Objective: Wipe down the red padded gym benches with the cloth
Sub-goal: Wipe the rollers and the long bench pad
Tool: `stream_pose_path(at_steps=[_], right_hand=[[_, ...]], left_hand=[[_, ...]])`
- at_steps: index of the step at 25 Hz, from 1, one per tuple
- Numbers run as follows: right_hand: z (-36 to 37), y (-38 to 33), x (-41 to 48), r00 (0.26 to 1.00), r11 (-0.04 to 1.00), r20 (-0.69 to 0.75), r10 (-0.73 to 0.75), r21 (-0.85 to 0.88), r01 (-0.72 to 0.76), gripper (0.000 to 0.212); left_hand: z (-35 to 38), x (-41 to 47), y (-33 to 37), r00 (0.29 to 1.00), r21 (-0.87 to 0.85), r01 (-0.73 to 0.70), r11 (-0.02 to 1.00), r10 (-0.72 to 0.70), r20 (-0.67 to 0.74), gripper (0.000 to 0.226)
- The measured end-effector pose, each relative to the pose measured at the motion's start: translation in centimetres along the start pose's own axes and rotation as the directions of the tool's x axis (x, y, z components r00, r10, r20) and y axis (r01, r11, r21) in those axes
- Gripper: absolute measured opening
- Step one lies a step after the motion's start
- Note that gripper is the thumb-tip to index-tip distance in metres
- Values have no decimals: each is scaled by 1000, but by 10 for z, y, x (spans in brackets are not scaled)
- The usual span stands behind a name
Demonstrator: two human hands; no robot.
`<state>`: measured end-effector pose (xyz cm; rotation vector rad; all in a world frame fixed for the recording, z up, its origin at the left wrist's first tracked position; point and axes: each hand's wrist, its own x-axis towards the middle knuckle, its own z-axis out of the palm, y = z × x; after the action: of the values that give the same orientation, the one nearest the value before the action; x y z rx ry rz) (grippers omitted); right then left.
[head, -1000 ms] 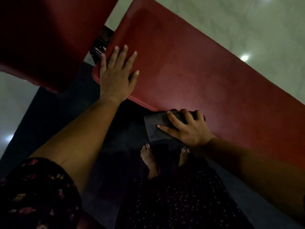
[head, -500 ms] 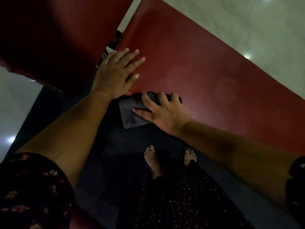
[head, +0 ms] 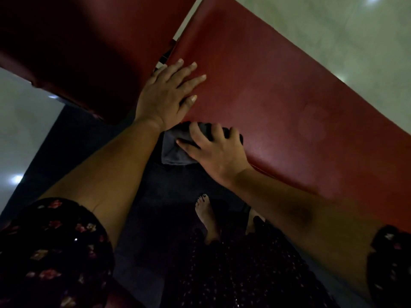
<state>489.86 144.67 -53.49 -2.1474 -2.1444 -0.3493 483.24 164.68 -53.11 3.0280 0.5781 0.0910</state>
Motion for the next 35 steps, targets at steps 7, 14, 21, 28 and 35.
stream_pose_path(at_steps=[7,14,21,28,35], right_hand=[[-8,29,-40,995,996,75,-73,-44,76,48],[0,18,-7,996,996,-32,-89,9,89,38],[-7,95,-106,986,971,97,-134,213,111,67],[-8,177,18,981,903,-20,192,396,-168,56],[-31,90,177,948,959,244,-202,247,141,56]], left_hand=[[-1,-1,3,999,7,33,999,-33,-13,52],[-1,-2,5,999,21,43,999,-43,8,53],[17,-7,65,798,-212,544,812,-578,-170,57],[48,7,176,185,-679,721,141,-983,-8,77],[62,6,173,239,-722,662,202,-970,-53,88]])
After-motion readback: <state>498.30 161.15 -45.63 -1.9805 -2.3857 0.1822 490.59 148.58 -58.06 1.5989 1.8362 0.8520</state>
